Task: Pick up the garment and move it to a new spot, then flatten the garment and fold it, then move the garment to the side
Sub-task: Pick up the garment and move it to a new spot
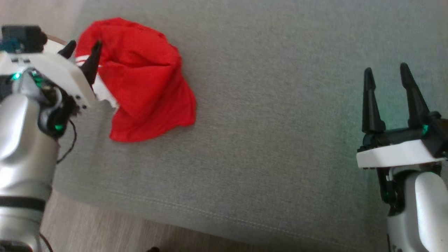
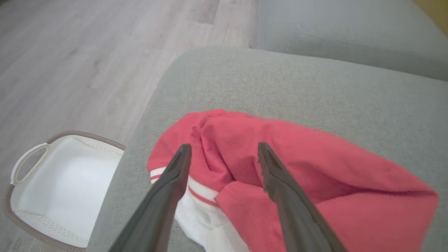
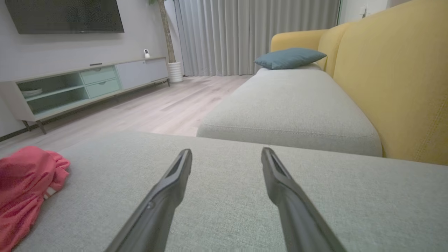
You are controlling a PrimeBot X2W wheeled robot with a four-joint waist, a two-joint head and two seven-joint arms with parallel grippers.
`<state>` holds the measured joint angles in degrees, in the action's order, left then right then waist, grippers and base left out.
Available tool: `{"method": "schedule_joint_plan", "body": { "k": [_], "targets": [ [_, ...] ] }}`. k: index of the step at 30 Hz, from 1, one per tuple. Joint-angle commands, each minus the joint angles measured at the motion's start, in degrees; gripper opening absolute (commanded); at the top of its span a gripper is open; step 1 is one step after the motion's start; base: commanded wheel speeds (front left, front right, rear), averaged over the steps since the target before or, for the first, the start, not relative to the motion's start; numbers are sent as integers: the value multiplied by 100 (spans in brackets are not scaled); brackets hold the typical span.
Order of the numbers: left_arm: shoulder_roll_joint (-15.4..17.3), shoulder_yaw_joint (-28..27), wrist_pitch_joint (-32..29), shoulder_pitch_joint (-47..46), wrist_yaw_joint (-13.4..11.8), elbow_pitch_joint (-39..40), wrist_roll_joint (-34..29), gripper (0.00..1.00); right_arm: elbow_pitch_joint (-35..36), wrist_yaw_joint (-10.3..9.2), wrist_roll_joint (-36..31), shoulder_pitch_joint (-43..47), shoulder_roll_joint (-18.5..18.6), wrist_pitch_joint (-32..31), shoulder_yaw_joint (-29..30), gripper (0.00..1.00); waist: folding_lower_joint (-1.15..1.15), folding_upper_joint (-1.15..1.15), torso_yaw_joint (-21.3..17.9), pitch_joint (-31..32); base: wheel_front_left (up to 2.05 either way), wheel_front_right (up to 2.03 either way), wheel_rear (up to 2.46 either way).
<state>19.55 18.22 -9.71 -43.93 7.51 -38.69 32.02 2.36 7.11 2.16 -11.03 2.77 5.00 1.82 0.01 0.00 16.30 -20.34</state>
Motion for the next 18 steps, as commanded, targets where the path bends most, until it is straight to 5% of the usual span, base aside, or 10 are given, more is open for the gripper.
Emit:
{"method": "schedule_joint_plan", "body": {
  "k": [1,16,17,18],
  "targets": [
    [372,-138,-50,-260,-4,69,88,100,241,37,-45,-105,10,-23,-175,100,-1,0,-262,-303,0,0,0],
    [884,1156,-1023,-1252,-3,-1208,1716,100,858,37,-130,-132,10,-214,-297,100,-1,0,-787,-930,0,0,0],
    [899,1250,-1107,-1270,-3,-1273,1757,95,867,37,-123,-144,10,-212,-296,100,-1,0,-796,-938,0,0,0],
    [916,1330,-1173,-1285,-3,-1336,1799,25,867,37,-113,-153,10,-207,-297,100,-1,0,-806,-941,0,0,0]
  ]
}}
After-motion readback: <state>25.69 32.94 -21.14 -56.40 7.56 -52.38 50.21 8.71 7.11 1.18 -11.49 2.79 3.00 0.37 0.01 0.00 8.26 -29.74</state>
